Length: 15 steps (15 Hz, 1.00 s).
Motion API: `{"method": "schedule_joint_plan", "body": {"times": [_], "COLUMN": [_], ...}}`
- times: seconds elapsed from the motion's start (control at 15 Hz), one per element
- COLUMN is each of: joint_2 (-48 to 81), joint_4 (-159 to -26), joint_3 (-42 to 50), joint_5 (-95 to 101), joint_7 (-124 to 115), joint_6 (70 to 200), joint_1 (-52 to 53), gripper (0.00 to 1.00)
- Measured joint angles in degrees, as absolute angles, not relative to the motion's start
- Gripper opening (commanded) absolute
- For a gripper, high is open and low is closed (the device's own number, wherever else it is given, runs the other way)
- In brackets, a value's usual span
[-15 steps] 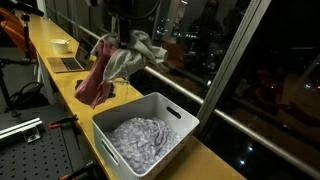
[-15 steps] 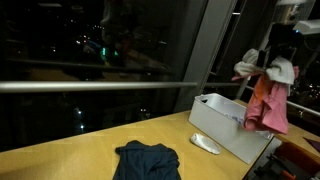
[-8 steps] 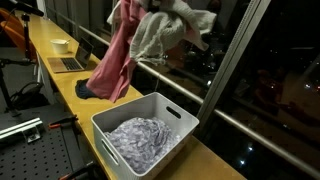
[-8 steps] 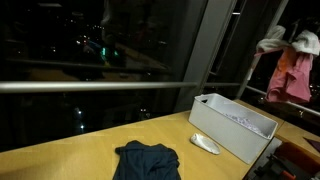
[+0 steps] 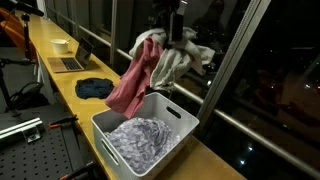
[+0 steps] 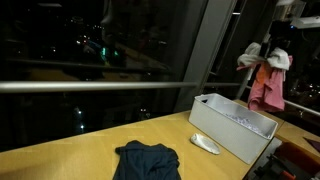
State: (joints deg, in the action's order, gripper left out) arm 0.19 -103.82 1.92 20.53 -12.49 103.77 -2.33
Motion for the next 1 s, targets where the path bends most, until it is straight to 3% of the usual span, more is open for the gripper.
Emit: {"method": "schedule_joint_plan", "body": {"times": [0.4,1.0], "joint_2": [3.7,3.2], "joint_4": [-107.5,-114.6], "joint_3": [2.6,-8.1], "joint_5": [20.9,19.6], "joint_7": [-11.8,-25.7], "joint_6": [105.8,109.2], "joint_1": [-2.6,9.2], "gripper": [0.98,1.00]}}
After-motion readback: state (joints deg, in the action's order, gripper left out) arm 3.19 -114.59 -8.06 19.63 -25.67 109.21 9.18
